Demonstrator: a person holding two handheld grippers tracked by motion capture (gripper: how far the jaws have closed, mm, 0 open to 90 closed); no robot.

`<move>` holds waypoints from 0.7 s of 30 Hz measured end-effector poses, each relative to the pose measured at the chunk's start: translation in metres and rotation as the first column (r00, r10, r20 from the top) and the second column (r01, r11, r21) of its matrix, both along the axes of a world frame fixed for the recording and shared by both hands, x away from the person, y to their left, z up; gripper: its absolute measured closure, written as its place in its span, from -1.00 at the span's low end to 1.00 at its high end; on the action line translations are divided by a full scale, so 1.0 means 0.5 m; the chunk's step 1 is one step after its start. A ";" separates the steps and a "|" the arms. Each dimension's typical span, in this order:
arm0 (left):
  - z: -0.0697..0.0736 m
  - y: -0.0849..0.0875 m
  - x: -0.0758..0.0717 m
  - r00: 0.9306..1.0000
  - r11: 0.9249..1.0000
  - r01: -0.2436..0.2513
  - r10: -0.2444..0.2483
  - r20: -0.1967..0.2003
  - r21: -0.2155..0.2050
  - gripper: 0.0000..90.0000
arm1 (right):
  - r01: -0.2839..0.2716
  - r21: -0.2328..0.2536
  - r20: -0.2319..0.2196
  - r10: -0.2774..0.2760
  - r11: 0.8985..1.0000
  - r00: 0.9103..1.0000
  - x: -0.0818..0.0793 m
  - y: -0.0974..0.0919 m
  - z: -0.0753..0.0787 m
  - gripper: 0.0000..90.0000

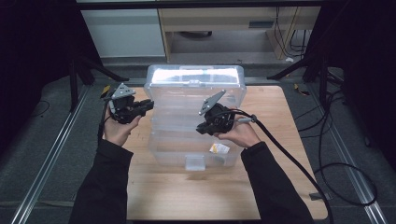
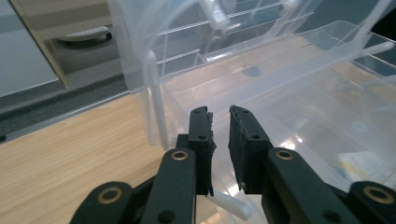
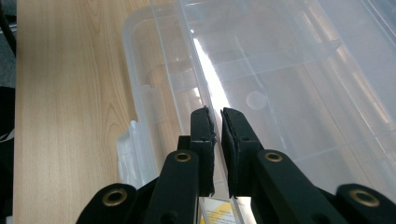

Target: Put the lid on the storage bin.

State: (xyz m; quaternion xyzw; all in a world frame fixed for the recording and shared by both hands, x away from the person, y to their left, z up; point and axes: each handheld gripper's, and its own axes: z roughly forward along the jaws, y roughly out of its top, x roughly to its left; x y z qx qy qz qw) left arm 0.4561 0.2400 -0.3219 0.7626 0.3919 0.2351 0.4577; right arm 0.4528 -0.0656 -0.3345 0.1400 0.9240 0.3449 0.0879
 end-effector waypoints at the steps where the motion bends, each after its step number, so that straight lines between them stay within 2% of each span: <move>1: -0.001 0.000 0.000 1.000 1.000 0.001 -0.001 0.005 -0.002 0.76 | -0.002 0.001 0.004 0.002 1.000 1.000 -0.003 0.000 -0.003 0.85; 6: 0.001 0.002 -0.003 1.000 1.000 -0.006 0.006 0.018 -0.001 0.84 | 0.005 -0.010 0.004 -0.005 1.000 1.000 -0.015 0.004 -0.011 0.83; 8: -0.002 0.001 -0.006 1.000 1.000 0.012 -0.012 0.007 -0.004 0.90 | 0.006 -0.018 0.008 -0.006 1.000 1.000 -0.022 0.006 -0.015 0.81; 10: -0.006 0.000 -0.011 1.000 1.000 0.015 -0.015 0.014 0.010 0.91 | 0.016 -0.005 0.029 -0.016 1.000 0.999 -0.029 0.004 -0.021 0.79; 14: -0.012 0.003 -0.020 1.000 1.000 0.026 -0.026 0.007 0.012 0.91 | 0.041 0.059 0.058 -0.045 0.997 0.997 -0.041 -0.012 -0.021 0.70; 17: -0.016 0.003 -0.026 1.000 0.999 0.031 -0.031 0.006 0.014 0.91 | 0.070 0.127 0.064 -0.079 0.989 0.995 -0.048 -0.038 -0.010 0.71; 18: -0.018 0.003 -0.029 0.999 0.999 0.037 -0.037 0.006 0.013 0.91 | 0.070 0.127 0.064 -0.079 0.989 0.995 -0.048 -0.038 -0.010 0.71; 19: -0.019 0.004 -0.031 0.999 0.999 0.040 -0.040 0.004 0.007 0.92 | 0.092 0.151 0.067 -0.103 0.984 0.992 -0.051 -0.050 -0.006 0.71; 20: -0.022 0.004 -0.034 0.999 0.999 0.043 -0.043 0.002 0.009 0.92 | 0.128 0.184 0.071 -0.143 0.975 0.987 -0.056 -0.073 -0.003 0.74; 21: -0.027 0.004 -0.038 0.999 0.999 0.045 -0.045 0.001 0.007 0.93 | 0.143 0.197 0.074 -0.161 0.970 0.984 -0.059 -0.082 -0.004 0.76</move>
